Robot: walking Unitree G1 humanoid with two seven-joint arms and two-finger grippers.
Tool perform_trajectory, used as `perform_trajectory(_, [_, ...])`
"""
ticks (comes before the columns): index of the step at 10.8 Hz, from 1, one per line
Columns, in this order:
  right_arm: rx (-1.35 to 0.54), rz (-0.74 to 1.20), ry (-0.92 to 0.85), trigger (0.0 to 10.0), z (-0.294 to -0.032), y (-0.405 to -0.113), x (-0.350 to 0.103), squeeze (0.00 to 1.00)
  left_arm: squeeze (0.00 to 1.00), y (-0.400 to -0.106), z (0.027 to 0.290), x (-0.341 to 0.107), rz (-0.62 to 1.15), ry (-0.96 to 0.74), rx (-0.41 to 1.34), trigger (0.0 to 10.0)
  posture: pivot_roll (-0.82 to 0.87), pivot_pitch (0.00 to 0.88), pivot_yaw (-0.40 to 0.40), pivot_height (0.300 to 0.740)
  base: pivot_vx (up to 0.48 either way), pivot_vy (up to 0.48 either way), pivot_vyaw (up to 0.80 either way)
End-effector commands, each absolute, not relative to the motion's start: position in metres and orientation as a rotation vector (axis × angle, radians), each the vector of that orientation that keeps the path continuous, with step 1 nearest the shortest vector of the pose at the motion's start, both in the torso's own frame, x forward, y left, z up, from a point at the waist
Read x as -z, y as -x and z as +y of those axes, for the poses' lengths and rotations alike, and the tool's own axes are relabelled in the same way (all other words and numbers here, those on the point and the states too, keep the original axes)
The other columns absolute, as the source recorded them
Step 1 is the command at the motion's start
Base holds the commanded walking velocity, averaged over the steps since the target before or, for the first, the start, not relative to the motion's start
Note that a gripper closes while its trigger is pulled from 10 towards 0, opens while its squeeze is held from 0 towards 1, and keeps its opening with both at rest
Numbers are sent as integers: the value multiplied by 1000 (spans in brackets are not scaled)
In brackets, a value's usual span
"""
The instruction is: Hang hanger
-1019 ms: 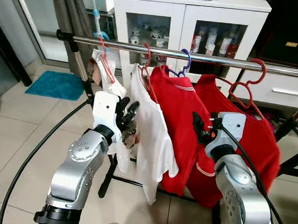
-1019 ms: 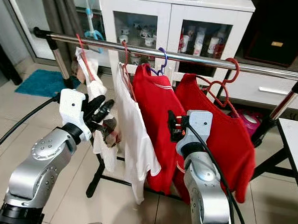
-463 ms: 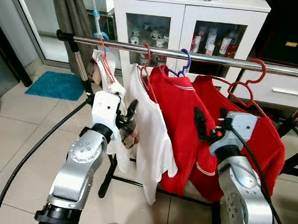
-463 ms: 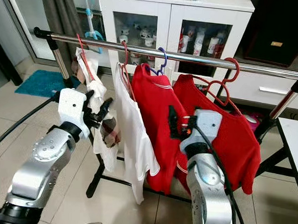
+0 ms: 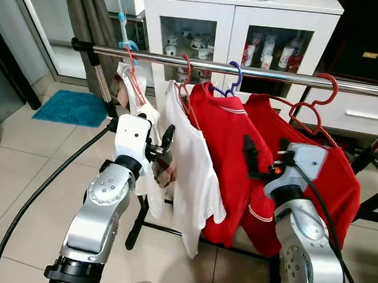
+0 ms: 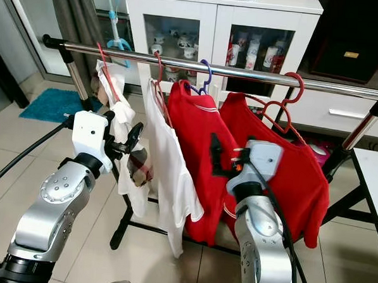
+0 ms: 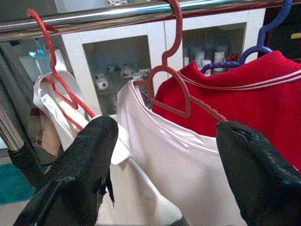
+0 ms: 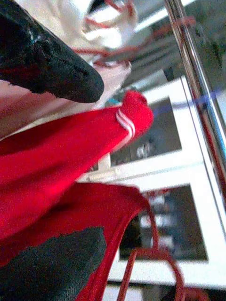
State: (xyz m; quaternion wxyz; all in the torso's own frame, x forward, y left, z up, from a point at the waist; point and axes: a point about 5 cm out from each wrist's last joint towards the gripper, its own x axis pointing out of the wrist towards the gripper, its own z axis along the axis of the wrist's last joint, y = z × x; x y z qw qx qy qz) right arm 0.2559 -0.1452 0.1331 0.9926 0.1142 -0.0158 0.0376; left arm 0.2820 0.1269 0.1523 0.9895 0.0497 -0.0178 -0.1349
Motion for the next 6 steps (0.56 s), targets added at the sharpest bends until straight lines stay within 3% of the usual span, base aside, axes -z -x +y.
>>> perform_trajectory(1, [-68, 29, -281, 10000, -146, -258, -132, 1000, 0, -284, 126, -156, -56, -118, 276, 10000, 111, 24, 66, 740, 0, 0, 0])
perform_trajectory(3, [-153, -60, -121, 10000, -138, -258, -137, 1000, 0, -284, 123, -156, -56, -97, 285, 10000, 113, 25, 62, 740, 0, 0, 0])
perform_trajectory(6, [-62, -62, -37, 10000, -138, -265, -137, 1000, 0, -283, 123, -158, -79, -138, 288, 10000, 111, 29, 60, 740, 0, 0, 0])
